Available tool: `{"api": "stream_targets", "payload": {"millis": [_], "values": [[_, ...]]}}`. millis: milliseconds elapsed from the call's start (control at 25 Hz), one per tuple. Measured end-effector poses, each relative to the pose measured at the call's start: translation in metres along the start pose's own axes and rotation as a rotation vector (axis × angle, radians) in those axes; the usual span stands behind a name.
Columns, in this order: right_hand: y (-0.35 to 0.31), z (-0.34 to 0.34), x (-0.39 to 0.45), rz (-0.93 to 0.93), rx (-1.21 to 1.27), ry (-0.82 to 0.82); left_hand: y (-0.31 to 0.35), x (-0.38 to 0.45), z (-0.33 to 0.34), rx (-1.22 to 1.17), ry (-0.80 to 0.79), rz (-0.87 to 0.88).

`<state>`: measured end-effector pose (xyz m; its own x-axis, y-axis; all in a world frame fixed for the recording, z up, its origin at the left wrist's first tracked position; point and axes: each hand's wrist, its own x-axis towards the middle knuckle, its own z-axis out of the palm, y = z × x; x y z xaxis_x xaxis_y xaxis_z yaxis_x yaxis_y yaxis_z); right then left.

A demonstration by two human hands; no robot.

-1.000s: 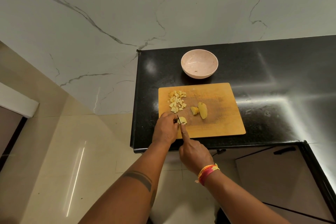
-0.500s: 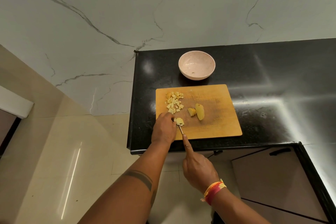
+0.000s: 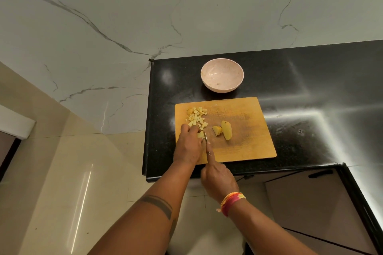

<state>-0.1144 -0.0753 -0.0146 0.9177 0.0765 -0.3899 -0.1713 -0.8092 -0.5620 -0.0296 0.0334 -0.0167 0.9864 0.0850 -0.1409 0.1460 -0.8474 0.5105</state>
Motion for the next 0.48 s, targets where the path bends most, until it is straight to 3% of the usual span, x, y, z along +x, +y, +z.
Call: {"api": "stream_targets", "payload": {"millis": [240,360,480], "values": [[0.005,-0.018,0.002,-0.032,0.046,0.094,0.007,0.011,-0.002,0.029,0.085,0.056],[0.02,-0.025,-0.007,-0.015,0.081,0.176,0.023,0.014,0.004,-0.015,0.021,0.186],[0.033,-0.027,-0.006,-0.011,0.066,0.192,0.033,0.018,0.011,-0.058,-0.053,0.209]]}}
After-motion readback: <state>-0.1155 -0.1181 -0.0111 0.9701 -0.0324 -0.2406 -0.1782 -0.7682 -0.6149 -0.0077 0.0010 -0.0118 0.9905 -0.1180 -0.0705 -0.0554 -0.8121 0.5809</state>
